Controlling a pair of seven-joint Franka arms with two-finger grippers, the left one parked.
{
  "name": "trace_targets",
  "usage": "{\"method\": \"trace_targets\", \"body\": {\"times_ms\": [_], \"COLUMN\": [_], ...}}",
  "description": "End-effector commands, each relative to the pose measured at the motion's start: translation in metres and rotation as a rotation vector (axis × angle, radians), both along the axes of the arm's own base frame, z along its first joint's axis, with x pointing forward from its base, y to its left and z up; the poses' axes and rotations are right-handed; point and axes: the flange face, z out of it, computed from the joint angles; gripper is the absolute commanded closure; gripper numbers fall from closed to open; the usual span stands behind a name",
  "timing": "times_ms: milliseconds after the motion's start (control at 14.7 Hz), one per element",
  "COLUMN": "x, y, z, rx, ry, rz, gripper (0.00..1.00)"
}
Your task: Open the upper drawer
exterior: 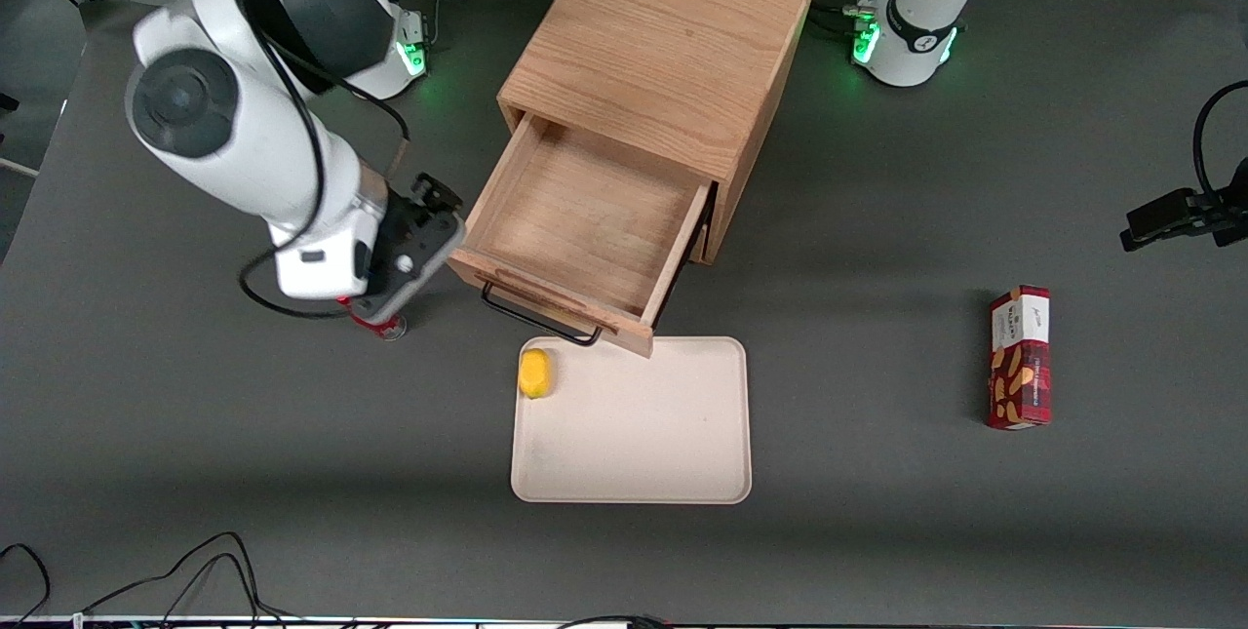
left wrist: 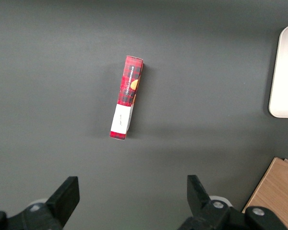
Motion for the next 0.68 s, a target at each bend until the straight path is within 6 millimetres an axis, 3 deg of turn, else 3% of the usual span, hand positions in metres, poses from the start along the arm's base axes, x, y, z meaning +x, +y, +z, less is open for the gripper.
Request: {"method": "trace_targets", "body": {"times_ms": [0, 136, 204, 339, 407, 543, 611], "x": [-0.044, -0.064, -0.068, -0.079, -0.081, -0.073, -0.075], "y": [-0.055, -0.075, -0.095, -0.115, -0.128, -0.174, -0.183], "z": [0.018, 0.019, 0.017, 0.023, 0.026, 0.03, 0.031], "rx": [-0.017, -0.057, -0.073, -0.085, -0.091, -0.087, -0.068], "ry": [0.001, -0.001, -0.004, -0.021, -0.016, 0.014, 0.052], "rz": [-0.107, -0.234, -0.334, -0.411, -0.47, -0.704, -0.765], "gripper": [0.0, 0.0, 0.0, 0.0, 0.0, 0.0, 0.0]}}
